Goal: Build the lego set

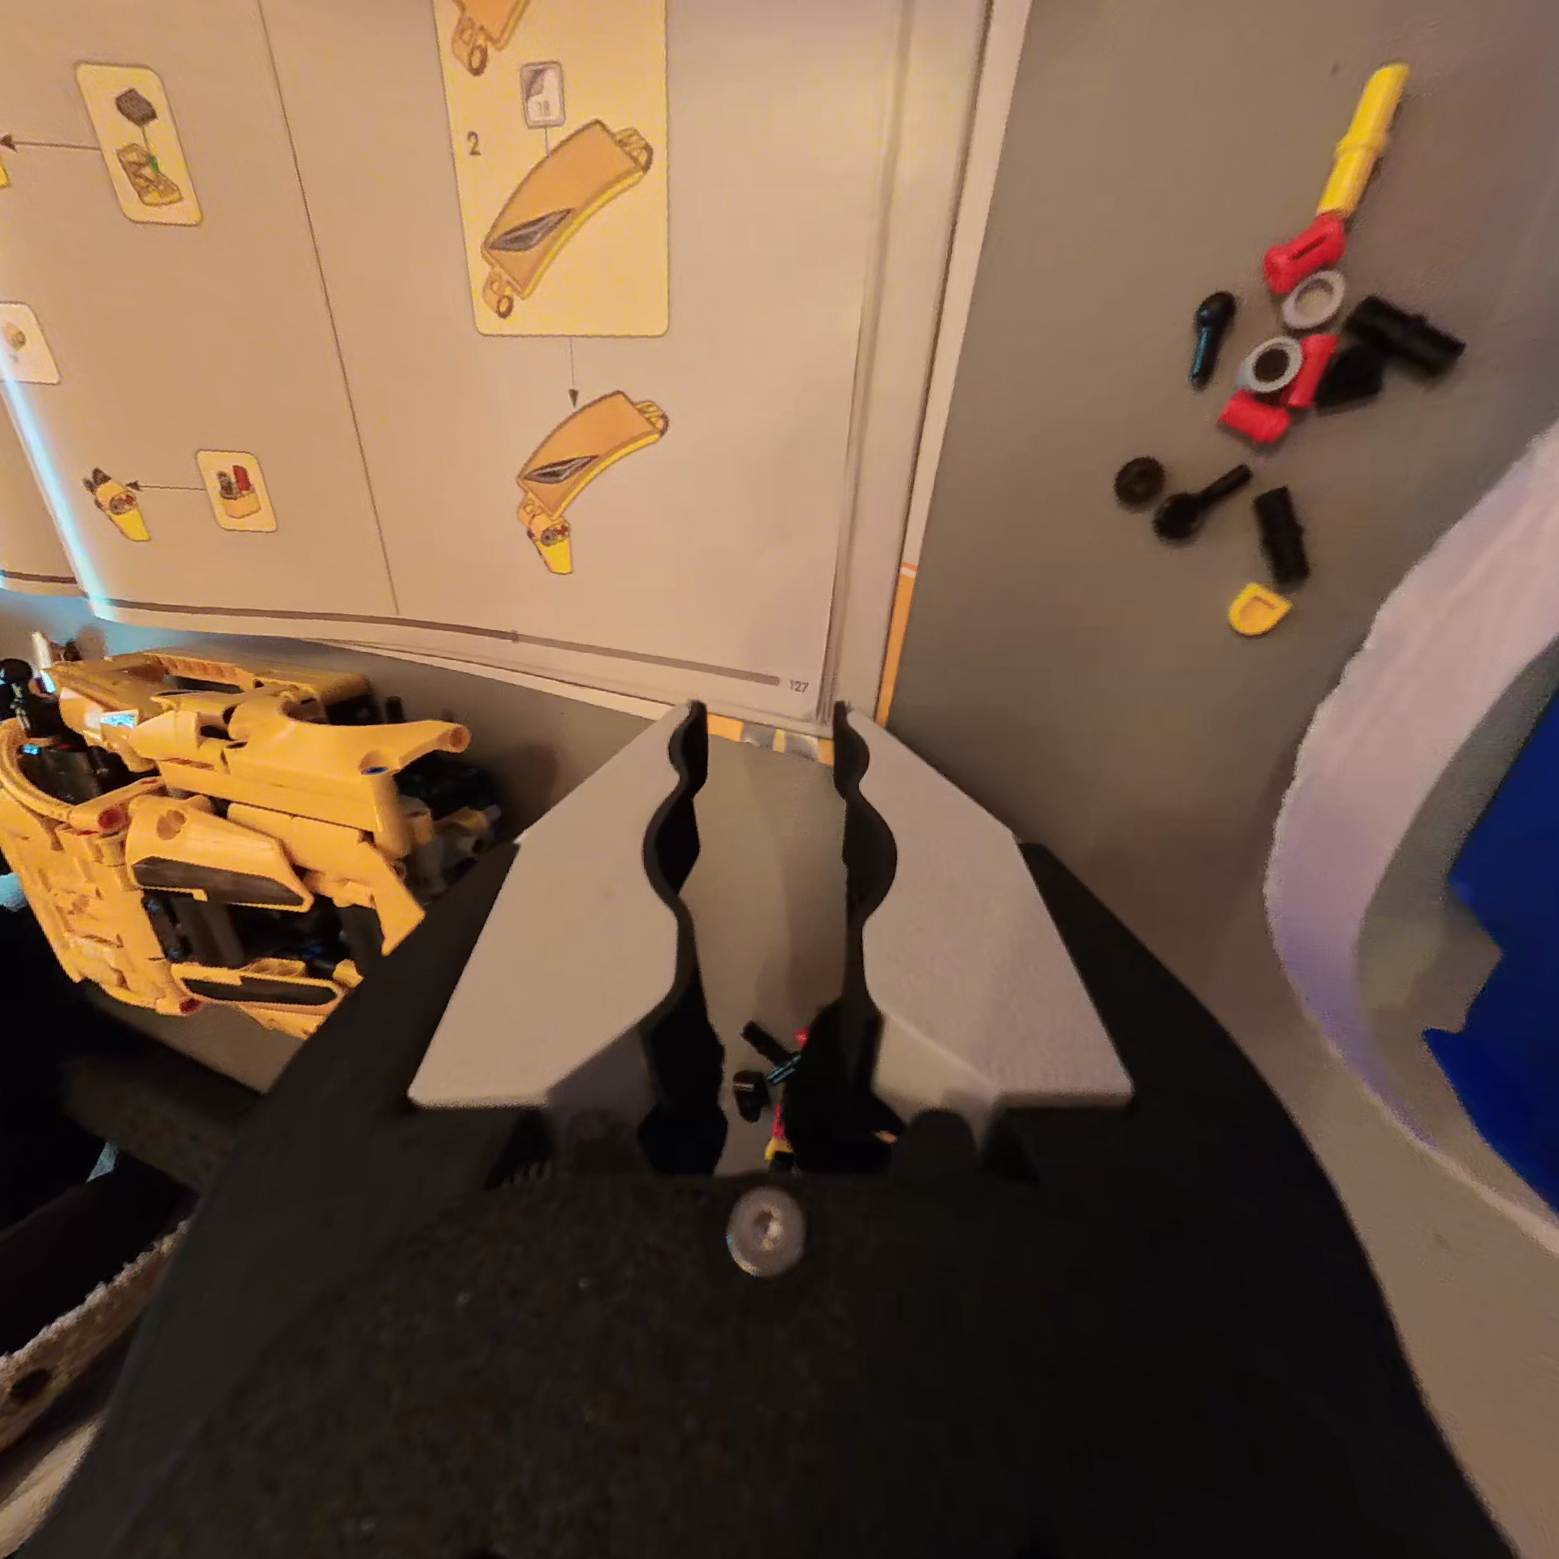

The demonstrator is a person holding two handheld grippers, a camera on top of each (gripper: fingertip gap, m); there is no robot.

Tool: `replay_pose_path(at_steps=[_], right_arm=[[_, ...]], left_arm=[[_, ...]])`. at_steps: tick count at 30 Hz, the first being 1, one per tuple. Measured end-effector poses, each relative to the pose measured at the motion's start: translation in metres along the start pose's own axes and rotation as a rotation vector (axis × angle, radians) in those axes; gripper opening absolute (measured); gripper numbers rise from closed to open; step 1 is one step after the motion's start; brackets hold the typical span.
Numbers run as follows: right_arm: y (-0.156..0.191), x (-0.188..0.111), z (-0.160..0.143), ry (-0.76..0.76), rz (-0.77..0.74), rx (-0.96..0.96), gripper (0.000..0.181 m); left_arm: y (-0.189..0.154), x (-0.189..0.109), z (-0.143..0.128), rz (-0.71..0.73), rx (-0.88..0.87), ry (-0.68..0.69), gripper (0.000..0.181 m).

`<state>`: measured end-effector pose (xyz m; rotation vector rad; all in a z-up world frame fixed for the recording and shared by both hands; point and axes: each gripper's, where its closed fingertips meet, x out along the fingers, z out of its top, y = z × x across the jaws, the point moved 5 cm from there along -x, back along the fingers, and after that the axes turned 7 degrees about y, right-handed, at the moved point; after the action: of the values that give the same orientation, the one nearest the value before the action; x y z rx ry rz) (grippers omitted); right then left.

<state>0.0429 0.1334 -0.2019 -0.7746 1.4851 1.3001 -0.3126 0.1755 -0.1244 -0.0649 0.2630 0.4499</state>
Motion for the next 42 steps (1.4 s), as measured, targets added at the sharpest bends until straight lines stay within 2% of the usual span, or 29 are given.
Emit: replay_pose_path(at_steps=[13, 19, 26, 33, 38, 42], right_arm=[[0.002, 0.004, 0.001, 0.020, 0.013, -0.030, 0.019], [-0.002, 0.002, 0.003, 0.003, -0.035, -0.027, 0.022], [0.000, 0.006, 0.001, 0.027, -0.011, -0.037, 0.021], [0.000, 0.004, 0.003, 0.023, -0.072, -0.083, 0.000], [0.000, 0.006, 0.003, 0.050, -0.135, -0.128, 0.000], [0.013, -0.011, 0.007, -0.025, -0.139, -0.171, 0.000]], left_arm=[[-0.001, 0.001, 0.000, -0.005, 0.004, 0.000, 0.017], [-0.002, 0.000, 0.001, -0.004, 0.011, -0.002, 0.017], [-0.002, 0.001, 0.000, -0.006, 0.008, 0.001, 0.017], [-0.003, 0.001, 0.000, -0.010, 0.012, 0.001, 0.017], [-0.002, 0.001, 0.000, -0.013, 0.009, 0.003, 0.017], [-0.002, 0.001, 0.000, -0.025, -0.005, 0.009, 0.017]])
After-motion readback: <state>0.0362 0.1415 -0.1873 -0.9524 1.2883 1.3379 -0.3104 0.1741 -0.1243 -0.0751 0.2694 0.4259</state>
